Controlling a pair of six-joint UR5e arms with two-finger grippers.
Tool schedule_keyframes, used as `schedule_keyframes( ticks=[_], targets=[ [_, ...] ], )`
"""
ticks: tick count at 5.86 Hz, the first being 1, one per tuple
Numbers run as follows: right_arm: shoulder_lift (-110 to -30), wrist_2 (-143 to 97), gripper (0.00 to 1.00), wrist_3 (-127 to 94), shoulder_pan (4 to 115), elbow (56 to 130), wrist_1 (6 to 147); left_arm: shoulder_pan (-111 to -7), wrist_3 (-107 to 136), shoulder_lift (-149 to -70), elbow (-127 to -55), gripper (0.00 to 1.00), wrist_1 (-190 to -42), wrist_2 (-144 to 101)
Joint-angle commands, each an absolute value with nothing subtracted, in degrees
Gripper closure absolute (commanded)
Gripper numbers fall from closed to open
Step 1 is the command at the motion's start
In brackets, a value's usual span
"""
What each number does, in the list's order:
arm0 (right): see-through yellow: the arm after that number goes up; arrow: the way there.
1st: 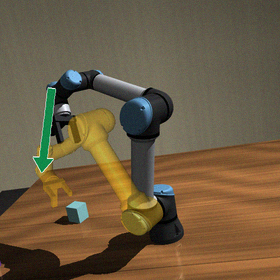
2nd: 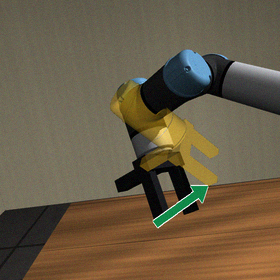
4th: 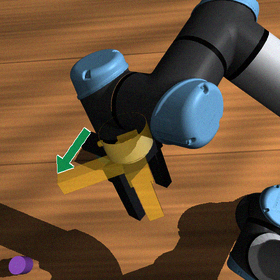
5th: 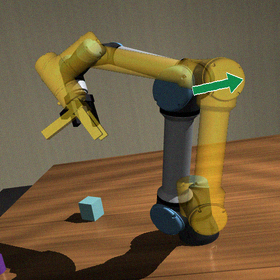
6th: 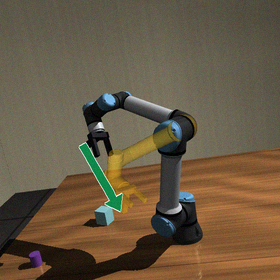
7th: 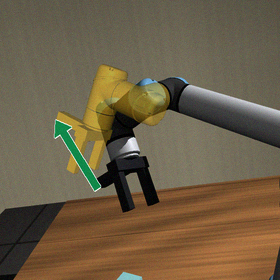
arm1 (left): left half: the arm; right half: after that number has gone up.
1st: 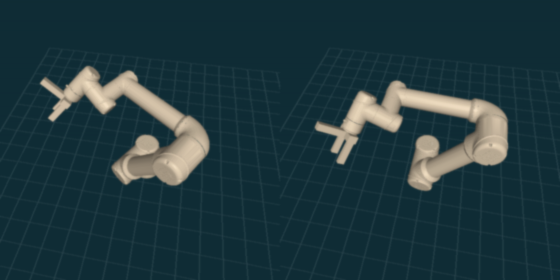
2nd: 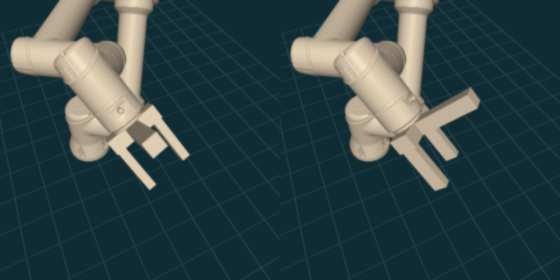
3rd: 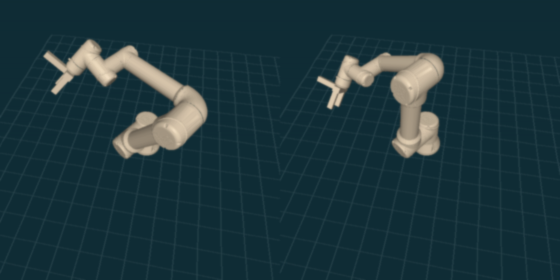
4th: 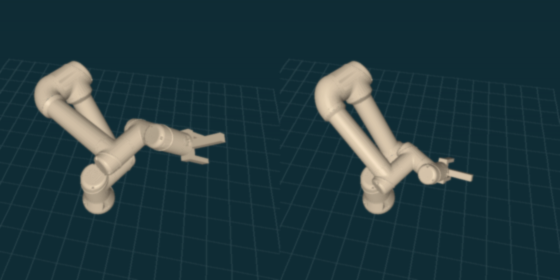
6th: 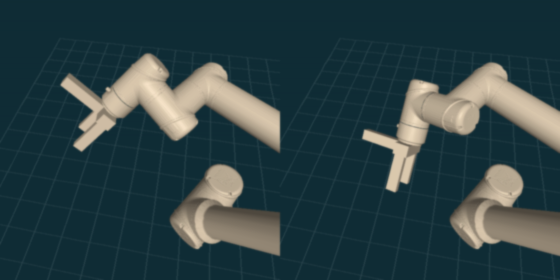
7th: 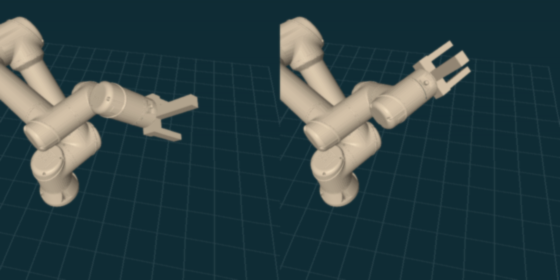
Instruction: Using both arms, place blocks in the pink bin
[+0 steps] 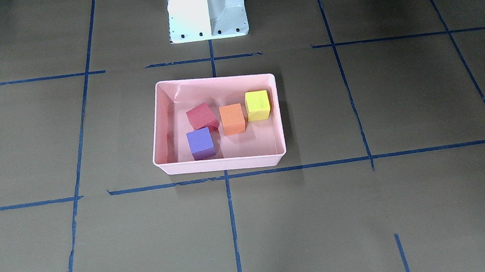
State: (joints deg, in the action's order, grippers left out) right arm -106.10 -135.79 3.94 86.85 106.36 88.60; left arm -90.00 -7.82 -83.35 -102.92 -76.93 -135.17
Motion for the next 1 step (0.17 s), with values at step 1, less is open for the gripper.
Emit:
schedule_keyframes(
  ticks=[1],
  targets=[
    [-106.35, -135.79, 0.00, 3.87, 87.01, 106.35, 87.98, -90.00, -7.82, -83.32, -103.09, 0.00, -76.73, -135.18]
  ],
)
